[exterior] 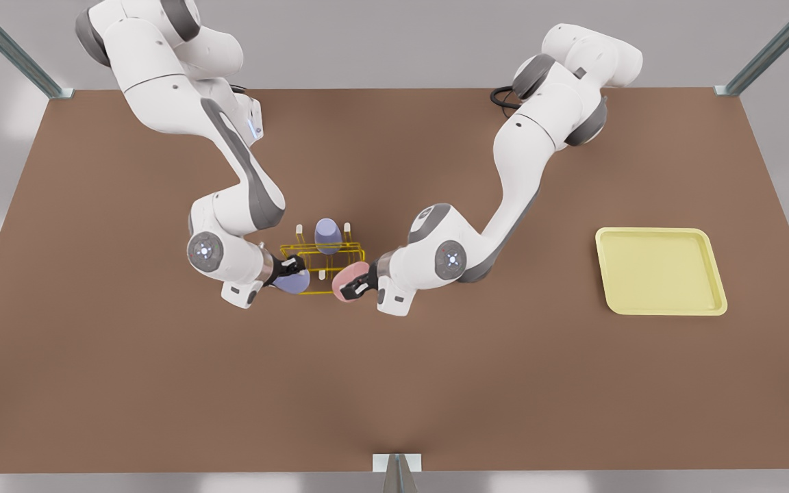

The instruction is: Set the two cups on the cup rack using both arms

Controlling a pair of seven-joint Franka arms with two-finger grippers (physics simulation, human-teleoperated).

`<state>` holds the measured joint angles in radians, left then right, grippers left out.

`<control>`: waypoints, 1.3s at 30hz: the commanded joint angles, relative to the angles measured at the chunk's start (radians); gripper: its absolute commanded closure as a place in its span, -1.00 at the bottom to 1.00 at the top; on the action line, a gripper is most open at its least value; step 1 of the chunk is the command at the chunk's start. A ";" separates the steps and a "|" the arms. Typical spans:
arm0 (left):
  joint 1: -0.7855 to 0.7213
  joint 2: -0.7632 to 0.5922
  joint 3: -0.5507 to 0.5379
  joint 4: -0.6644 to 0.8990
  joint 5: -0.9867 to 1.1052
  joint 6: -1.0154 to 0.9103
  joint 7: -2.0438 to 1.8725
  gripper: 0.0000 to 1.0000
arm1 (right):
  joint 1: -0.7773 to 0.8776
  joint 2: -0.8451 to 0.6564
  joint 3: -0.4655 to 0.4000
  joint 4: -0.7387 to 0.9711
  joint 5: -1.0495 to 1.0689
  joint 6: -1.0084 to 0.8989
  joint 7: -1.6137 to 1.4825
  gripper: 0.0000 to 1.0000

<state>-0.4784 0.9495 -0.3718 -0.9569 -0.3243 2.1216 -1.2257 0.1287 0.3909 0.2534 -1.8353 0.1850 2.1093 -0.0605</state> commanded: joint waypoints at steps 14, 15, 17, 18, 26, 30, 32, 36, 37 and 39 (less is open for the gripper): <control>-0.029 0.028 0.010 -0.006 0.014 0.001 -0.345 -0.68 | 0.039 -0.044 -0.003 -0.147 -0.052 0.190 0.292 -1.00; -0.039 0.031 0.027 -0.006 0.013 0.001 -0.345 -0.69 | 0.039 -0.044 -0.003 -0.145 -0.052 0.189 0.292 -1.00; -0.042 0.032 0.030 -0.008 0.013 0.000 -0.347 -0.70 | 0.039 -0.047 -0.003 -0.145 -0.052 0.184 0.291 -1.00; -0.042 0.032 0.030 -0.008 0.014 0.000 -0.347 -0.70 | 0.037 -0.047 -0.003 -0.145 -0.052 0.178 0.289 -1.00; -0.051 0.031 0.039 -0.008 0.014 0.000 -0.347 -1.00 | 0.037 -0.073 -0.002 -0.191 -0.052 0.161 0.271 -1.00; -0.051 0.026 0.039 -0.006 0.014 0.000 -0.347 -1.00 | 0.034 -0.073 -0.002 -0.191 -0.053 0.143 0.261 -1.00; -0.051 0.022 0.043 -0.006 0.014 0.000 -0.347 -1.00 | 0.032 -0.073 -0.002 -0.191 -0.053 0.127 0.254 -1.00; 0.026 -0.141 0.043 -0.002 0.290 -0.302 -0.311 -1.00 | 0.034 -0.080 -0.002 -0.191 -0.053 0.100 0.252 -1.00; 0.081 -0.205 0.043 0.001 0.338 -0.418 -0.232 -1.00 | 0.034 -0.080 -0.002 -0.191 -0.053 0.097 0.252 -1.00; 0.335 -0.330 0.042 0.001 0.413 -0.730 0.438 -1.00 | 0.035 -0.078 -0.002 -0.191 -0.053 0.094 0.252 -1.00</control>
<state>-0.2127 0.6598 -0.3286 -0.9567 -0.0318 1.8127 -1.4408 0.1617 0.3122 0.2510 -2.0267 0.1857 2.2401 0.0697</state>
